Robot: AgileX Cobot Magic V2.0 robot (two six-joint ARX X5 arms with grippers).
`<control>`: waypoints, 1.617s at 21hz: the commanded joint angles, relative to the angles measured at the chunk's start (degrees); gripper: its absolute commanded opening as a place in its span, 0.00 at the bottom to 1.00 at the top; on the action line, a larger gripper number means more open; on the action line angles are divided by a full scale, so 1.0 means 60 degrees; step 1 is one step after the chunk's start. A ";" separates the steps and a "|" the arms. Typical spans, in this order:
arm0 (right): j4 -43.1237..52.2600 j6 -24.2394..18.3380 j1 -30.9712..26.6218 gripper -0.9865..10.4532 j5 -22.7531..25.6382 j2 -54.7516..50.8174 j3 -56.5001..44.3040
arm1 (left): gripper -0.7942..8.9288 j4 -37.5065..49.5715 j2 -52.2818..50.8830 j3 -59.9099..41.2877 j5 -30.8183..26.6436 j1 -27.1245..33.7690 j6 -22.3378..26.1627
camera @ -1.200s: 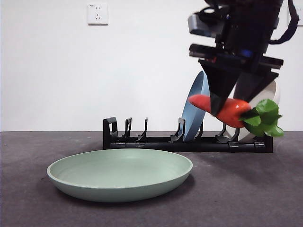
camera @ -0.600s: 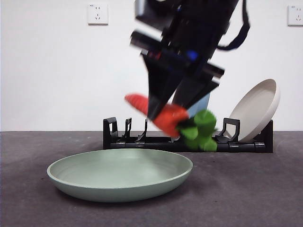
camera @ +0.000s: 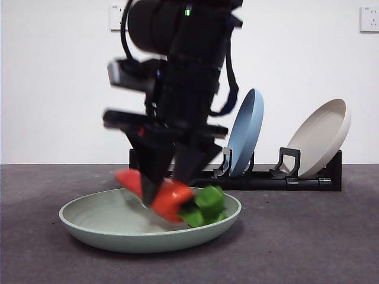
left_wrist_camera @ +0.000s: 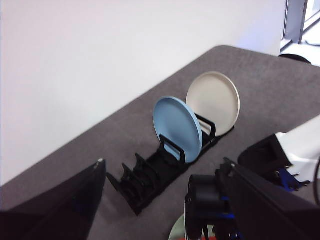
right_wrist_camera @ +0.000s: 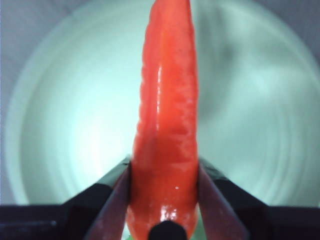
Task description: Take the green plate from the plate rack,put the plate on the table,take the carrot from the table,put the carrot in the plate
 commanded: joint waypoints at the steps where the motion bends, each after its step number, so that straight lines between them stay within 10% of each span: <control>1: -0.0025 -0.0204 0.0004 0.07 0.0171 0.0095 0.0015 | 0.47 -0.0077 -0.0029 0.0000 -0.0033 0.0018 -0.0178; 8: -0.0069 -0.0219 0.0007 0.08 0.0076 0.0229 0.0015 | 0.47 -0.0124 -0.0029 0.0000 -0.0018 0.0018 -0.0219; 12: -0.0069 -0.0076 0.0007 0.31 0.0076 0.0324 0.0015 | 0.47 -0.0390 -0.0029 0.0000 -0.0018 0.0018 -0.0397; 21: -0.0102 0.0000 0.0007 0.45 0.0171 0.0197 0.0033 | 0.47 -0.0430 -0.0029 0.0000 -0.0022 0.0018 -0.0393; 34: -0.1749 0.0765 -0.0004 0.44 0.0641 -0.5220 0.0033 | 0.47 -0.0659 -0.0029 0.0000 -0.0015 0.0018 -0.0390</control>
